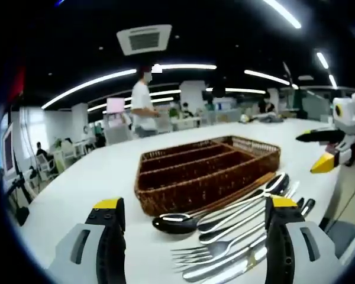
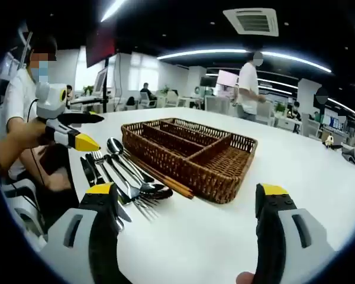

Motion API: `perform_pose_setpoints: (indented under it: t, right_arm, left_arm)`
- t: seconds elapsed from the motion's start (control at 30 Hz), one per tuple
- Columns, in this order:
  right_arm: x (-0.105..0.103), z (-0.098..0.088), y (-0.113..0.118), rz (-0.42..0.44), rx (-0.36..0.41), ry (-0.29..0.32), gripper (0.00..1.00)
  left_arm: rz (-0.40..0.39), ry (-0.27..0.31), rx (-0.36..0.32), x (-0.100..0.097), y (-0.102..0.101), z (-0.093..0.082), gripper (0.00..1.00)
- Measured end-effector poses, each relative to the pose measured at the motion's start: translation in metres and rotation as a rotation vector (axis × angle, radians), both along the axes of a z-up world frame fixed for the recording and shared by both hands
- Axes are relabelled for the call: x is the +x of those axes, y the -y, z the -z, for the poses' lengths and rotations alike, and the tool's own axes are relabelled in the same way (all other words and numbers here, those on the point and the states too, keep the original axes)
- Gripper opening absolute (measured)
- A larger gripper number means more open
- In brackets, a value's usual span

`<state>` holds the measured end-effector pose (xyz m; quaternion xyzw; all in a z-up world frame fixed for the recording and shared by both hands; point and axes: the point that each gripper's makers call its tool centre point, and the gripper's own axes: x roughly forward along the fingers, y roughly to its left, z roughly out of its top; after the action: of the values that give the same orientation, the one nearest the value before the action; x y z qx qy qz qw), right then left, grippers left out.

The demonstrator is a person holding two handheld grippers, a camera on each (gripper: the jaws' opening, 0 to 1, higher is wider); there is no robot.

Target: Arrange the knives, forks, and spoons in their matching storage slots by inserting each utensil handle-first until every utensil is classified and aligned in the correct compartment

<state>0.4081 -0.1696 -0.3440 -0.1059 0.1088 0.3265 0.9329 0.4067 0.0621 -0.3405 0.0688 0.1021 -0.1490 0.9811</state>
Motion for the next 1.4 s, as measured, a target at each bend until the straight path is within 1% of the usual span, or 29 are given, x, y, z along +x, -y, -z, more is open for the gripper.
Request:
perform_pose_setpoints:
  t: [0.37, 0.6, 0.8, 0.97, 1.07, 1.13, 1.27, 1.4]
  right_arm:
    - [0.001, 0.0, 0.001, 0.002, -0.007, 0.004, 1.0]
    - [0.0, 0.003, 0.002, 0.004, -0.014, -0.001, 1.0]
    - [-0.001, 0.005, 0.002, 0.001, -0.017, -0.008, 1.0]
    - [-0.002, 0.008, -0.003, -0.012, -0.02, -0.016, 1.0]
    - [-0.003, 0.008, -0.005, -0.017, -0.025, -0.015, 1.0]
    - [-0.004, 0.007, -0.006, -0.018, -0.026, -0.012, 1.0]
    - [-0.006, 0.007, -0.009, -0.032, -0.016, -0.028, 0.98]
    - [-0.006, 0.009, -0.009, -0.036, -0.022, -0.033, 0.96]
  left_arm:
    - [0.004, -0.009, -0.015, 0.002, 0.002, 0.001, 0.99]
    - [0.013, -0.012, -0.011, 0.005, 0.004, 0.002, 0.99]
    - [0.011, -0.014, -0.012, 0.001, 0.003, 0.003, 0.99]
    - [0.01, -0.029, -0.016, -0.003, -0.002, 0.009, 0.99]
    - [0.012, -0.032, -0.024, -0.005, -0.003, 0.01, 0.99]
    - [0.016, -0.033, -0.019, -0.005, -0.003, 0.009, 0.99]
    - [0.024, -0.033, 0.001, -0.006, -0.003, 0.009, 0.99]
    - [0.025, -0.033, 0.004, -0.007, -0.002, 0.008, 0.99]
